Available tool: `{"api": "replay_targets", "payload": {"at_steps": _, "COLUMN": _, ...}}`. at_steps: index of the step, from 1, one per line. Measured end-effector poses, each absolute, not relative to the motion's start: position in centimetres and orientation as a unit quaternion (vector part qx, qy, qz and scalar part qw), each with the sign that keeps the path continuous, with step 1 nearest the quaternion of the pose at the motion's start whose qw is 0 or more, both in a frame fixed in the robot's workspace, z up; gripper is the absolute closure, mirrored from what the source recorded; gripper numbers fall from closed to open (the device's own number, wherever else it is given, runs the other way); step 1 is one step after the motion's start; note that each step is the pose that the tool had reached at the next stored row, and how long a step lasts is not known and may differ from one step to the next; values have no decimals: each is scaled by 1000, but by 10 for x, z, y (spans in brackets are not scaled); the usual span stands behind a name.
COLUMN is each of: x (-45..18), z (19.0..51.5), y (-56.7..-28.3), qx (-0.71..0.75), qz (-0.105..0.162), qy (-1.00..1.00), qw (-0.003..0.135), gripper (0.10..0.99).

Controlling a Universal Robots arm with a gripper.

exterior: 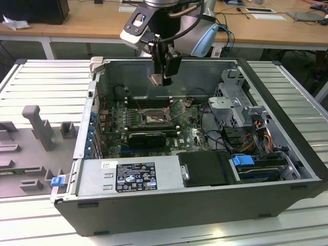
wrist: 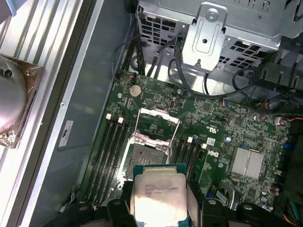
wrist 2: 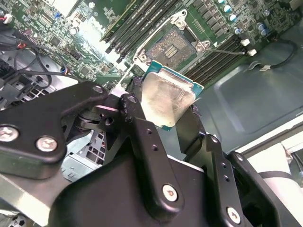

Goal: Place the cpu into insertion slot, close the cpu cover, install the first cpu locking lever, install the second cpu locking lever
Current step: 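Place the cpu into insertion slot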

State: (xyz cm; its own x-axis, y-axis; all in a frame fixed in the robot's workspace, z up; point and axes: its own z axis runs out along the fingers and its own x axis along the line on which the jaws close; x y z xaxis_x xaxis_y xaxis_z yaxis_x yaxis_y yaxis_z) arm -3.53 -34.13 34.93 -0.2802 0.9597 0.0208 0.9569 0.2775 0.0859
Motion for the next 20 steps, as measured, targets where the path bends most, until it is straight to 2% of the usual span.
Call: {"api": "replay_targets", "payload": {"at_steps": 20, "x": -35, "z": 345, "y": -341, "qx": 640, "qz": 39, "qy": 767, "qw": 20, "gripper": 557}}
